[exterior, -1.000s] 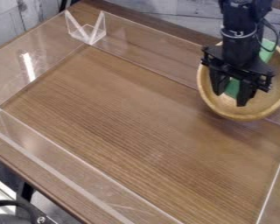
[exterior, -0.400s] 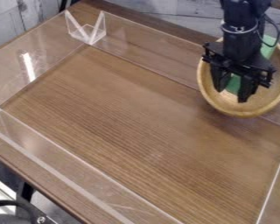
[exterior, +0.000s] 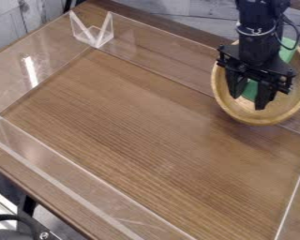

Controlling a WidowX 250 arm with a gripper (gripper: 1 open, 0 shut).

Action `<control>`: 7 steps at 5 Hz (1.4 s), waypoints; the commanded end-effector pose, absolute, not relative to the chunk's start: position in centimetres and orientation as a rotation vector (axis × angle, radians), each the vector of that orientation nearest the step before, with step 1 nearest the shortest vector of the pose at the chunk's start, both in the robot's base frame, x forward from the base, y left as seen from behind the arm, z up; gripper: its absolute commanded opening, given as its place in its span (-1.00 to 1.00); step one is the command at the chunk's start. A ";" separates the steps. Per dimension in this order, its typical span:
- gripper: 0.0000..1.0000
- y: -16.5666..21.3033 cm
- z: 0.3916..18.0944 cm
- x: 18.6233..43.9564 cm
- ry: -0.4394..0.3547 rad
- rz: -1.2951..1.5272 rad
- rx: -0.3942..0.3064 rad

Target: Put the green block in the brown bowl

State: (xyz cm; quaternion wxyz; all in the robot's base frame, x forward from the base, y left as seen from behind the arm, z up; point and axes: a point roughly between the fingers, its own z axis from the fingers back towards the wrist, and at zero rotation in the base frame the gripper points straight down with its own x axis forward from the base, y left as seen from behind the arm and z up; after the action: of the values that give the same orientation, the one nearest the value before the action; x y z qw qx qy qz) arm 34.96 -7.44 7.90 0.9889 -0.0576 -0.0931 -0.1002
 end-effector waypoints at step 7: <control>-1.00 -7.3 9.3 35.2 -0.222 -0.203 -0.135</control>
State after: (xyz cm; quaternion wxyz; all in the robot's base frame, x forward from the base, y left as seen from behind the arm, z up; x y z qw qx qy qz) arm 34.71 -7.65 7.87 0.9891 -0.0668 -0.0863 -0.0991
